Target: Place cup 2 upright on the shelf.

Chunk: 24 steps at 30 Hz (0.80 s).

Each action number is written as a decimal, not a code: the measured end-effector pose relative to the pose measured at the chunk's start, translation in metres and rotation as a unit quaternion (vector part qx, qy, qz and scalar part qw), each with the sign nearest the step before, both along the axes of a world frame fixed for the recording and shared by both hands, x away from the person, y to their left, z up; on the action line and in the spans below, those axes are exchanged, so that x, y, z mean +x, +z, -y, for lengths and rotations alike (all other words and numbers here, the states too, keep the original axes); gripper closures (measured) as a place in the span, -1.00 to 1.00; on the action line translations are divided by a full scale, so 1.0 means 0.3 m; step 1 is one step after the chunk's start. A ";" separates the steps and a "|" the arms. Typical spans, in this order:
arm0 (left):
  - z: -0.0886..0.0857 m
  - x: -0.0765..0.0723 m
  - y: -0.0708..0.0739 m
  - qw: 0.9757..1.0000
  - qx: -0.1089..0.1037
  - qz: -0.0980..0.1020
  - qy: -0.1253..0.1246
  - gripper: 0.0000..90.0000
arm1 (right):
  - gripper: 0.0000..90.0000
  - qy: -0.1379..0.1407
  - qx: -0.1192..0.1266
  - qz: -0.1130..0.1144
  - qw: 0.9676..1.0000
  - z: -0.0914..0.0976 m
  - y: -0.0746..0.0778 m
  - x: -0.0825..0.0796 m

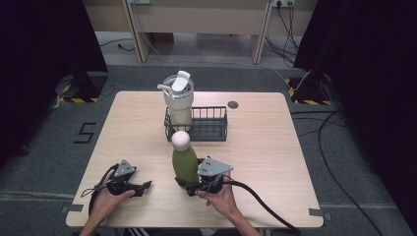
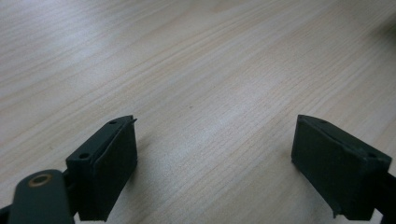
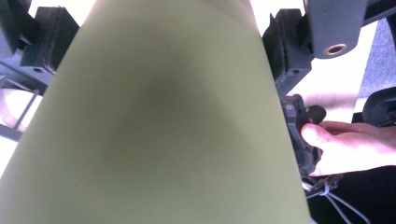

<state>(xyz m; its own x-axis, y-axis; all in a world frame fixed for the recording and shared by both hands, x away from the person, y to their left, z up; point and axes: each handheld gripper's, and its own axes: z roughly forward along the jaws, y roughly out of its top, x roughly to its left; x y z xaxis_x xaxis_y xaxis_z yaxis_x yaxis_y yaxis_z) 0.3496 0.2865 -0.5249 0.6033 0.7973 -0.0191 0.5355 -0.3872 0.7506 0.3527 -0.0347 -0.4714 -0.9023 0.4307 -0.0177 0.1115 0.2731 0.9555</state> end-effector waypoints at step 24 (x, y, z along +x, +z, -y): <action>0.000 0.000 0.000 1.000 0.000 0.000 0.000 -0.70 | -0.54 -0.038 0.003 0.001 0.999 0.054 0.065 0.096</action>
<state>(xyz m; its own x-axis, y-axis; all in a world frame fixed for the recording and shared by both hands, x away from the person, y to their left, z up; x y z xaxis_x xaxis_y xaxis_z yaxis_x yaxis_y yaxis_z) 0.3496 0.2865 -0.5249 0.6035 0.7971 -0.0187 0.5352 -0.3876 0.7505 0.3815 -0.0508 -0.4520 -0.8666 0.4987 -0.0163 0.1305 0.2579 0.9573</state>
